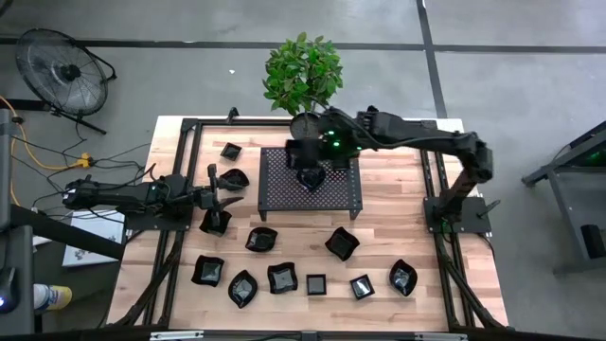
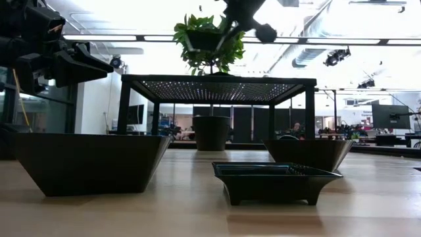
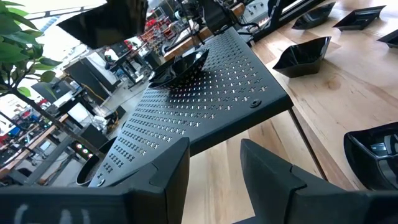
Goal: Pick & Place Mini shaped plates
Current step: Put the black distorted square plate on the shelf
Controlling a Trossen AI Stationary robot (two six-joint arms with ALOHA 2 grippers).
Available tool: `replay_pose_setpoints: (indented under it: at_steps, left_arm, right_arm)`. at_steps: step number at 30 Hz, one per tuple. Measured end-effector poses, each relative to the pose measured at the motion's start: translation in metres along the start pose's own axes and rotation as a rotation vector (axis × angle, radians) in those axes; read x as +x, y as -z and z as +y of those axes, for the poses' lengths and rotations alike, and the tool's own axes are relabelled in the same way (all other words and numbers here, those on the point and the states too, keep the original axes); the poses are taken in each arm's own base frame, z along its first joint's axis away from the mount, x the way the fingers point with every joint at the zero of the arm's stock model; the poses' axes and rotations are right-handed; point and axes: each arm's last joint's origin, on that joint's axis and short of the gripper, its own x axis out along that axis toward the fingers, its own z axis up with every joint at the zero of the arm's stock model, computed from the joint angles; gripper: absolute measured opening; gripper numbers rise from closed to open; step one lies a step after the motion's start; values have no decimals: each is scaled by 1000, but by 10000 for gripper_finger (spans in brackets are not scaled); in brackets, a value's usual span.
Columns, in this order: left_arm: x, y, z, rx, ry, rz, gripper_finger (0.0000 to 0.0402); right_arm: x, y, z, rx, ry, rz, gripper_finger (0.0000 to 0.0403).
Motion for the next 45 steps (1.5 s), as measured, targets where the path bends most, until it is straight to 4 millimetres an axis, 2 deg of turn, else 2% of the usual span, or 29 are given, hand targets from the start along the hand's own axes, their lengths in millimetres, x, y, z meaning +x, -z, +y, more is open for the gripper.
replay_pose_setpoints:
  at_steps: [6, 14, 32, 45]
  left_arm:
    - [0, 0, 0, 0, 0, 0, 140]
    - [0, 0, 0, 0, 0, 0, 140]
    - [0, 0, 0, 0, 0, 0, 140]
    - [0, 0, 0, 0, 0, 0, 140]
  right_arm:
    - [29, -5, 19, 6, -25, 31, 0]
    - [61, -7, 29, 53, -42, 67, 0]
    - [90, 16, 33, 160, -8, 140, 0]
    - [91, 17, 28, 166, 47, 150, 9]
